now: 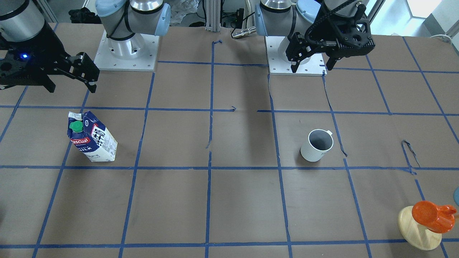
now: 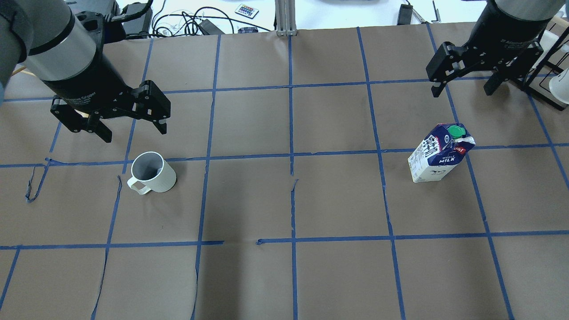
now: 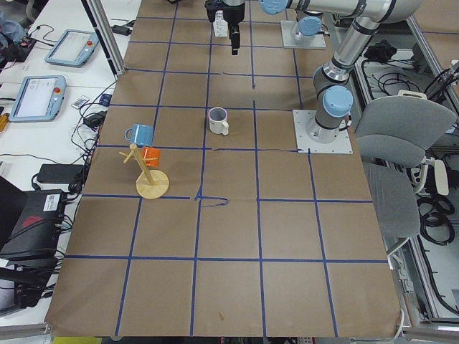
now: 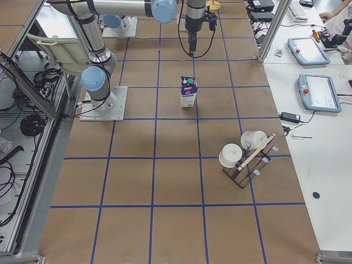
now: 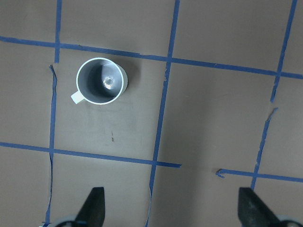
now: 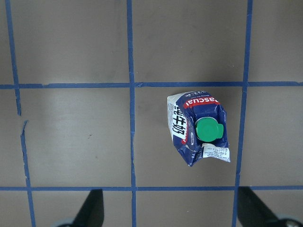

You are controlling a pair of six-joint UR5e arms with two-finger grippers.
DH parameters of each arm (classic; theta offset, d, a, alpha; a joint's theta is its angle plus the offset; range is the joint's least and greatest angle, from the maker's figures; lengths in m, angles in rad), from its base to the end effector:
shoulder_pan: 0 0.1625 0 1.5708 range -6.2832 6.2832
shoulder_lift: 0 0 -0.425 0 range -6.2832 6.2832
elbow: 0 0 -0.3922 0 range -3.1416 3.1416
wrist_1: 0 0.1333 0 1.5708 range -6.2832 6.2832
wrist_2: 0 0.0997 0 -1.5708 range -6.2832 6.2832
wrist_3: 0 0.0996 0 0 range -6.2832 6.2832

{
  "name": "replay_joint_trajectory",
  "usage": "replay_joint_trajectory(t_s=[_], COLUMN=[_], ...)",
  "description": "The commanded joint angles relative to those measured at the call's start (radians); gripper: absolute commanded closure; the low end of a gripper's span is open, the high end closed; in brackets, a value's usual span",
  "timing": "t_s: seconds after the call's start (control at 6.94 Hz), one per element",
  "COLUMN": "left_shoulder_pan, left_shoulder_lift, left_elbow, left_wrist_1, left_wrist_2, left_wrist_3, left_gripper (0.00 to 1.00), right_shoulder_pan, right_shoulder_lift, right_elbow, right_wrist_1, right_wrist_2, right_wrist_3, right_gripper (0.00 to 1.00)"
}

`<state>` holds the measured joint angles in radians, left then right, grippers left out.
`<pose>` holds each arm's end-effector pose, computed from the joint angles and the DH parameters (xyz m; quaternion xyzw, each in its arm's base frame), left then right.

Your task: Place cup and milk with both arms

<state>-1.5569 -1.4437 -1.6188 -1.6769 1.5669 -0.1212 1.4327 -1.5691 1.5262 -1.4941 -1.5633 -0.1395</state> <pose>-0.1276 -0.4359 0.5128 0.0675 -0.9976 -0.0136 0.0012 0.0655 -0.5026 0.5014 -0.0006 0.9998 0.0162 0.0060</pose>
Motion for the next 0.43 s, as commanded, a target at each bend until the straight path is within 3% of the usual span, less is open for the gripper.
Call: replay_joint_trajectory(t_s=[0.0, 0.29], left_shoulder_pan=[0.001, 0.003], left_shoulder_lift=[-0.001, -0.006], left_elbow=[-0.004, -0.006], left_wrist_1=[-0.003, 0.002], left_wrist_2=[0.001, 0.001], left_wrist_3=[-0.003, 0.002], left_gripper=[0.0, 0.0], right_shoulder_pan=[0.0, 0.0], right_shoulder_lift=[0.001, 0.003], right_elbow=[0.002, 0.002], right_wrist_1=[0.0, 0.0], right_wrist_2=[-0.003, -0.014], right_wrist_3=[0.0, 0.001], right_gripper=[0.0, 0.0])
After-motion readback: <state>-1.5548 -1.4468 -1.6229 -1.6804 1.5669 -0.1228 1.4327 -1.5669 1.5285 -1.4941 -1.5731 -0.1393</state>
